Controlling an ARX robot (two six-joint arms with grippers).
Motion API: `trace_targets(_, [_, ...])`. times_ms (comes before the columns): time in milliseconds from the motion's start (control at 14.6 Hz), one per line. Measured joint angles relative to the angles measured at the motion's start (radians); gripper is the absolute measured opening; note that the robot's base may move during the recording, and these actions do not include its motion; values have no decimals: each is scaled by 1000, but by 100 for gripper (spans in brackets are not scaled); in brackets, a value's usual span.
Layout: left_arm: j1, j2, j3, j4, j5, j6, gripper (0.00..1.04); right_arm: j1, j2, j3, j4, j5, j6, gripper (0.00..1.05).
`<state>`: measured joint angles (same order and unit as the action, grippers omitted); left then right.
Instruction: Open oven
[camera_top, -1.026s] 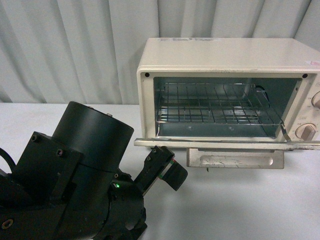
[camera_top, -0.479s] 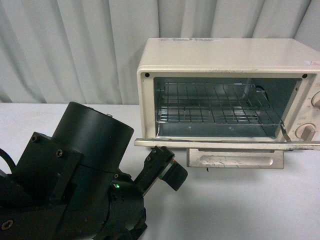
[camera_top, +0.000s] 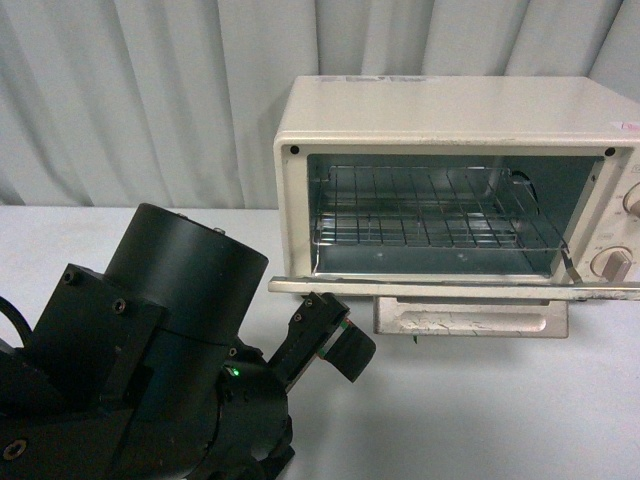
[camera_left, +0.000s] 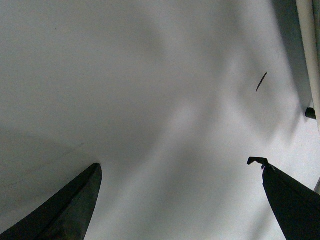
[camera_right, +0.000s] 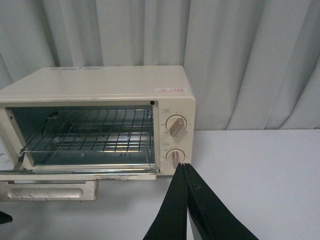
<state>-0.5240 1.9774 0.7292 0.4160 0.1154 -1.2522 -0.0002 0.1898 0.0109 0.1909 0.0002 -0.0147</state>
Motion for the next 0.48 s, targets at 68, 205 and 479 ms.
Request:
trace_targets(68, [0,0,0,0,0,0,98,0,-17,0,-15,0,0,2])
trace_targets(205, [0,0,0,0,2,0,98,0,-165,0,-200,0,0,2])
trace_targets(479, [-1,0,0,-1,1,0,98,0,-184,0,-198,0,0,2])
